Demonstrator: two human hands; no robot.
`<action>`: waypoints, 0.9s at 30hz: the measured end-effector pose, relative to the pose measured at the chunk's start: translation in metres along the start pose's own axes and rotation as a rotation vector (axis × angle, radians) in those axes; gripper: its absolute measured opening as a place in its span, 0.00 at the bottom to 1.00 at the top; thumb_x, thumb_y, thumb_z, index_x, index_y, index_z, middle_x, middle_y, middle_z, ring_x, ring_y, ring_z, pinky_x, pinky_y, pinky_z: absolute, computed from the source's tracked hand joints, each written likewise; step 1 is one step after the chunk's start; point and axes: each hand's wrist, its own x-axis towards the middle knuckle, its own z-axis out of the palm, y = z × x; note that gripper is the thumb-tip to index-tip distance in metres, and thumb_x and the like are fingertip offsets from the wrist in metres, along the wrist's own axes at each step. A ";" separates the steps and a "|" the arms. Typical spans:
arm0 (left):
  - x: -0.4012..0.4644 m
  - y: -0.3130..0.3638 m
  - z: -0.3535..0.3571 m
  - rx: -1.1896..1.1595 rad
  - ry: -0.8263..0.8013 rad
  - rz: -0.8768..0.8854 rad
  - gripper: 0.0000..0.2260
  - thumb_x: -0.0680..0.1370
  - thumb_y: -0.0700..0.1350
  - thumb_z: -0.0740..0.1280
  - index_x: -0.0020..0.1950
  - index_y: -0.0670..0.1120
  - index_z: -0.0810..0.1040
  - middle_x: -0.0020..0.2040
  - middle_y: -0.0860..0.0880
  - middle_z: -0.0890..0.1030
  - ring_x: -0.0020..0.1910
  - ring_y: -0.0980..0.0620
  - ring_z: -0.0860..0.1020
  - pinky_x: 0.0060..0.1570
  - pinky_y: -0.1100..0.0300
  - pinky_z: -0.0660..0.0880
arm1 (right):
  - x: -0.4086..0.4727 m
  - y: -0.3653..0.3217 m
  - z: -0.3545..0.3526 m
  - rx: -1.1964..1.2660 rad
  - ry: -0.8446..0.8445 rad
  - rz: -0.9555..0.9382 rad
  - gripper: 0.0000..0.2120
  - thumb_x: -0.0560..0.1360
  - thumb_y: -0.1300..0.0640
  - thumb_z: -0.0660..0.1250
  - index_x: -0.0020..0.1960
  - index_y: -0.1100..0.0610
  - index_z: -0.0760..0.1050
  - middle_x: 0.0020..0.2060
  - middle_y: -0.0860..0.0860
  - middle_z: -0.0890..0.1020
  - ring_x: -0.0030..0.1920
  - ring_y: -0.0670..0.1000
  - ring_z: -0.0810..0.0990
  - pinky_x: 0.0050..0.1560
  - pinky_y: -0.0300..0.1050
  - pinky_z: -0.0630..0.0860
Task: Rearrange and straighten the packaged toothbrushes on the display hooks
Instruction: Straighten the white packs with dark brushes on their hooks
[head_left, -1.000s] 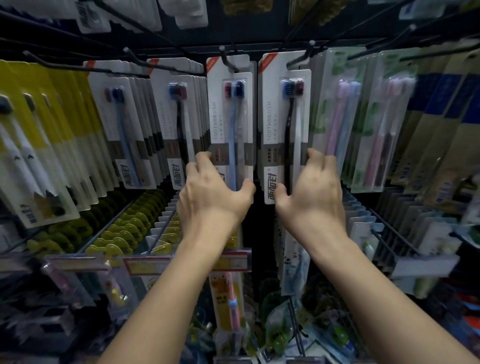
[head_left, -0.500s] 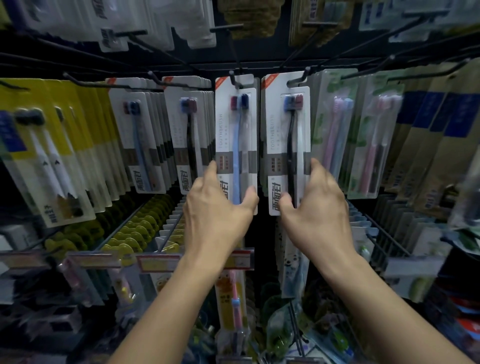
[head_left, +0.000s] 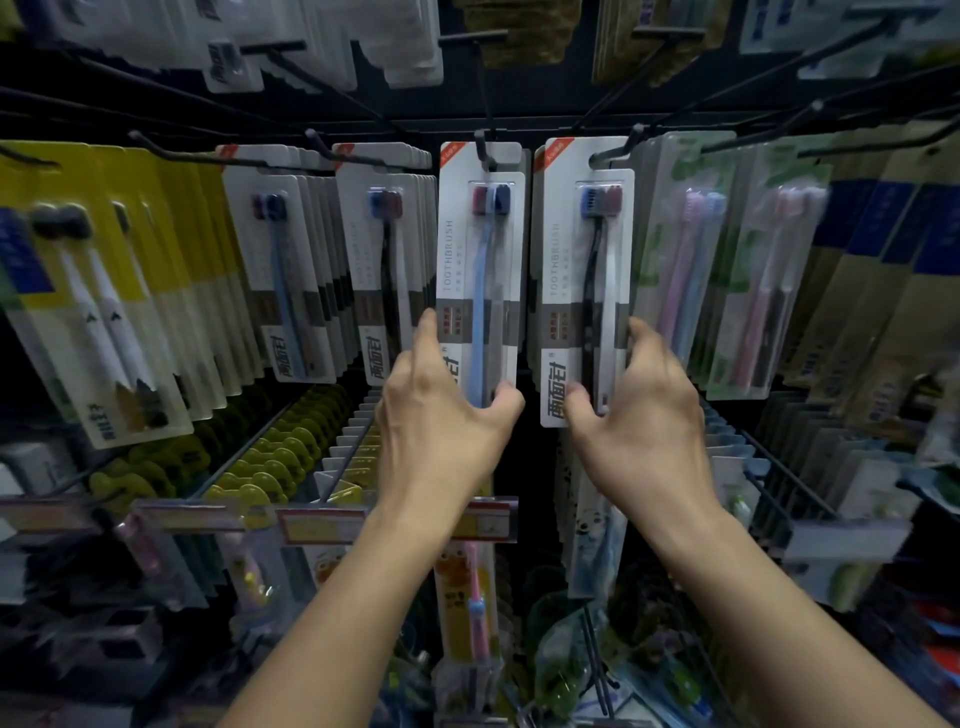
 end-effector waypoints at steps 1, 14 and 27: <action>0.000 0.000 0.000 -0.003 0.002 0.002 0.44 0.74 0.59 0.74 0.85 0.48 0.57 0.75 0.43 0.74 0.73 0.43 0.74 0.69 0.51 0.73 | 0.000 0.000 0.000 0.003 0.001 0.002 0.38 0.79 0.49 0.71 0.82 0.57 0.57 0.75 0.56 0.71 0.72 0.59 0.73 0.68 0.52 0.73; -0.007 -0.002 -0.003 -0.065 -0.006 -0.004 0.41 0.75 0.56 0.74 0.82 0.50 0.57 0.75 0.44 0.72 0.72 0.44 0.72 0.64 0.56 0.69 | -0.003 0.003 0.001 0.044 -0.007 0.009 0.37 0.79 0.49 0.72 0.80 0.58 0.57 0.75 0.57 0.71 0.72 0.59 0.73 0.67 0.54 0.73; -0.016 -0.005 -0.010 -0.094 -0.015 -0.006 0.40 0.76 0.57 0.74 0.81 0.53 0.56 0.77 0.46 0.70 0.73 0.46 0.69 0.69 0.53 0.68 | -0.009 0.003 -0.008 0.116 -0.013 -0.002 0.36 0.79 0.49 0.72 0.80 0.55 0.57 0.77 0.55 0.69 0.75 0.55 0.69 0.71 0.48 0.68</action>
